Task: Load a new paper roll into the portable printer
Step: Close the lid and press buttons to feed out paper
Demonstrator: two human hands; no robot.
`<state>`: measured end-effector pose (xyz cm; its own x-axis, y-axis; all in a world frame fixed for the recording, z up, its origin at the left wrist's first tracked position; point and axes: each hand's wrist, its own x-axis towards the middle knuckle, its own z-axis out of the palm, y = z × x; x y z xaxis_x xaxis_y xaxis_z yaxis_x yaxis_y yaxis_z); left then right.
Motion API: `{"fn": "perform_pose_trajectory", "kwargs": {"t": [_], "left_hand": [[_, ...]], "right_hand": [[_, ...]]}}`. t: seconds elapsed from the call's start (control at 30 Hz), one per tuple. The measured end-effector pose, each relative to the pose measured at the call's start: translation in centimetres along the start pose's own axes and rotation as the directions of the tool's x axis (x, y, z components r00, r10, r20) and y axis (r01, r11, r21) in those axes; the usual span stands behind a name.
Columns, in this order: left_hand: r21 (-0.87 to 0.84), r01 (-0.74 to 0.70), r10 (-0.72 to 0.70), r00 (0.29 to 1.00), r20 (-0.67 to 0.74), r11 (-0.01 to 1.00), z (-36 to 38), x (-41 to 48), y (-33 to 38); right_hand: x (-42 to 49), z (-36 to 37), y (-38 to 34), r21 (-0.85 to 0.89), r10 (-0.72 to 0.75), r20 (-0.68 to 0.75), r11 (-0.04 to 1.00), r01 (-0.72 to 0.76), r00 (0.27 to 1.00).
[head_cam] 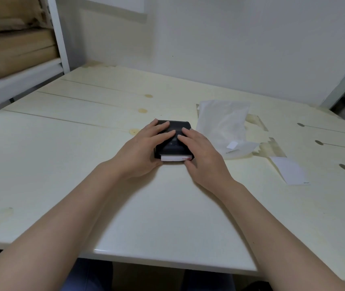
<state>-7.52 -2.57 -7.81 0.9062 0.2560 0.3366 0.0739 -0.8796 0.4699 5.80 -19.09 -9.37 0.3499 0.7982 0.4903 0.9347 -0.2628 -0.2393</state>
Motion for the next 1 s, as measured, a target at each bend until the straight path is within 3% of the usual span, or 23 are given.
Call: {"fn": "perform_pose_trajectory", "kwargs": {"t": [0.23,0.4,0.63,0.73,0.9,1.0], "left_hand": [[-0.014,-0.006,0.007,0.997,0.075,1.0,-0.4,0.0,-0.4],[-0.255,0.116,-0.087,0.989,0.123,0.96,-1.3,0.4,0.4],[-0.15,0.079,-0.064,0.993,0.1,0.986,-0.8,1.3,-0.8],[-0.171,0.076,-0.061,0.994,0.09,0.982,-0.5,1.2,-0.8],[-0.243,0.071,-0.064,0.997,0.037,0.967,0.2,1.0,-1.1],[-0.243,0.062,-0.059,0.998,0.021,0.968,0.7,0.9,-1.4]], "right_hand": [[0.2,-1.0,0.3,0.042,-0.038,0.027,0.998,0.037,0.999],[0.3,-1.5,0.2,0.134,0.014,0.088,0.991,-0.026,0.996],[0.7,-1.5,0.5,0.098,0.012,0.123,0.995,-0.024,0.992],[0.5,-1.2,0.1,0.09,-0.024,0.057,0.996,0.019,0.998],[0.2,-0.3,-0.1,-0.126,-0.156,-0.051,0.981,0.149,0.986],[-0.3,0.1,0.3,-0.166,-0.21,-0.125,0.968,0.189,0.97]]}}
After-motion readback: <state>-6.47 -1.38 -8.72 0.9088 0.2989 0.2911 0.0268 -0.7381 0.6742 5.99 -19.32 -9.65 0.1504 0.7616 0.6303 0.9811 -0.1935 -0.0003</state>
